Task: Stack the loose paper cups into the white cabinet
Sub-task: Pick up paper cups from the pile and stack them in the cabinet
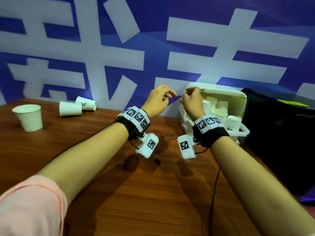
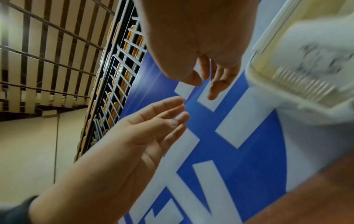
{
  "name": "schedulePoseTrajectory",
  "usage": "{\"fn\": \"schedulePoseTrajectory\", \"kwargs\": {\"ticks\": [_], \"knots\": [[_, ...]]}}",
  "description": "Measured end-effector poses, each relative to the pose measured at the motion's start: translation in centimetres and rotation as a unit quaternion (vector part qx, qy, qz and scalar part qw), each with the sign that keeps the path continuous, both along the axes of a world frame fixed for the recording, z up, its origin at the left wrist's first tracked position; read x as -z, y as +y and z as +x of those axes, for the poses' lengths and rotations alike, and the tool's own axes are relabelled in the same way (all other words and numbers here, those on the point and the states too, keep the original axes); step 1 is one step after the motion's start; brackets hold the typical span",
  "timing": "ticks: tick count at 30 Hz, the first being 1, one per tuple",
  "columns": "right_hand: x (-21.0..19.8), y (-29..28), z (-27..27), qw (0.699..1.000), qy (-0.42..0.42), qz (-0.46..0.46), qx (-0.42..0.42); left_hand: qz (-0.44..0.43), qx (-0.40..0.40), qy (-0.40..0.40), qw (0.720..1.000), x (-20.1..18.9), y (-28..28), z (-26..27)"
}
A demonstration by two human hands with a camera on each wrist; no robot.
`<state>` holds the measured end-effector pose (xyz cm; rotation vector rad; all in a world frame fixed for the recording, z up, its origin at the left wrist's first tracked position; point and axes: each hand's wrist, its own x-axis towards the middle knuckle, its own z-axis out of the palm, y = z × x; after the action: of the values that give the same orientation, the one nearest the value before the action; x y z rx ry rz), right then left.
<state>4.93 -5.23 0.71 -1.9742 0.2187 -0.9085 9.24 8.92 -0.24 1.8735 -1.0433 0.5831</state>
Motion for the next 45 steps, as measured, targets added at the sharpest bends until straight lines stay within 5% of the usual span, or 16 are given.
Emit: {"fn": "schedulePoseTrajectory", "kwargs": {"ticks": [6, 19, 26, 31, 37, 45], "knots": [[1.1, 9.4, 2.8, 0.992, 0.06, -0.01, -0.106, -0.082, -0.122, 0.064, 0.987, 1.0, 12.5, 1.3], [4.4, 27.5, 9.1, 0.943, 0.162, -0.023, -0.29, -0.251, -0.35, 0.155, 0.889, 4.0, 31.8, 4.2], [5.9, 34.2, 11.5, 0.892, 0.247, 0.08, -0.371, -0.366, -0.366, 0.206, 0.83, 7.3, 37.8, 5.5], [7.7, 37.3, 13.4, 0.85, 0.31, 0.092, -0.415, -0.407, -0.35, 0.318, 0.781, 8.4, 40.0, 6.6], [9.3, 39.7, 15.3, 0.829, 0.352, 0.108, -0.42, -0.379, -0.3, 0.408, 0.775, 9.5, 39.6, 7.2], [10.3, 41.1, 16.2, 0.821, 0.352, 0.124, -0.433, -0.358, -0.263, 0.432, 0.785, 10.1, 39.0, 7.9]]}}
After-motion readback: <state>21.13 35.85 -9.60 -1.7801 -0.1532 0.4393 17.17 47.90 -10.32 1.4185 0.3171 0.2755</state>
